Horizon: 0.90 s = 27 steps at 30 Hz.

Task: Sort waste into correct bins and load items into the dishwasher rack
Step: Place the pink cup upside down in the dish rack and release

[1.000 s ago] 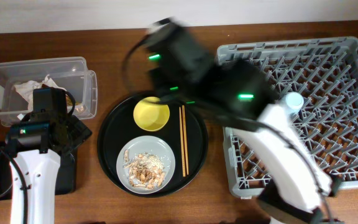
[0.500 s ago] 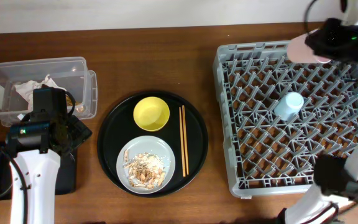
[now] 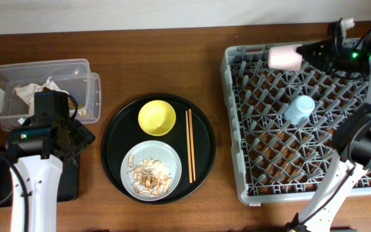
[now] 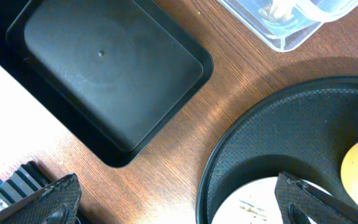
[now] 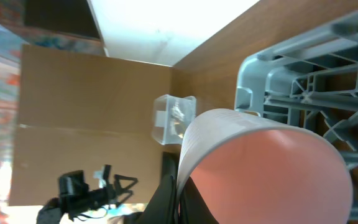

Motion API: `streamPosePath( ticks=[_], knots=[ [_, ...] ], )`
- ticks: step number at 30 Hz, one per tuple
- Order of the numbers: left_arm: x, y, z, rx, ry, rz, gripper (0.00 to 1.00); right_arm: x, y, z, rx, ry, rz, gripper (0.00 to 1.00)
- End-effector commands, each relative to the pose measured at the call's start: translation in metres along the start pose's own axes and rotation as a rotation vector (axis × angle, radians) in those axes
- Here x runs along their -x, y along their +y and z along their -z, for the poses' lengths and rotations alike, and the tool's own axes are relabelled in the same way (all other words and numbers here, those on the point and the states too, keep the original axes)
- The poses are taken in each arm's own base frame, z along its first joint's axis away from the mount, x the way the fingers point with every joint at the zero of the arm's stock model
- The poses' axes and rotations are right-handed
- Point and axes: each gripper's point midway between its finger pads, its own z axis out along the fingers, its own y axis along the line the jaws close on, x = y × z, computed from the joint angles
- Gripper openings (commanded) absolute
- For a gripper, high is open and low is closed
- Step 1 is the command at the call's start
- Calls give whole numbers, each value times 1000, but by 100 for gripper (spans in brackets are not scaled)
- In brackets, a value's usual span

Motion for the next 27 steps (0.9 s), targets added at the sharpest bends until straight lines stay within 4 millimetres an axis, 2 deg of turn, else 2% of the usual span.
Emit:
streamPosePath(
  ticks=[1,3,5,7,10,12,17,22,27],
  knots=[
    [1,1,1,-3,-4,20,99,7,-15,-3,91,-28,-29,4],
    [1,1,1,-3,-4,20,99,8,-38,-7,78,-23,-36,4],
    [1,1,1,-3,-4,20,99,8,-46,-5,56,-20,-35,4],
    [1,1,1,-3,-4,20,99,4,-63,-2,-37,7,-26,4],
    [1,1,1,-3,-4,20,99,-4,-101,7,-253,55,-116,4],
    [1,1,1,-3,-4,20,99,-7,-113,13,-330,65,-141,4],
    [1,1,1,-3,-4,20,99,-7,-121,24,-378,52,-182,4],
    [1,1,1,-3,-4,20,99,-9,-130,50,-491,36,-212,4],
    [1,1,1,-3,-4,20,99,-2,-104,87,-576,-48,-210,8]
  ],
)
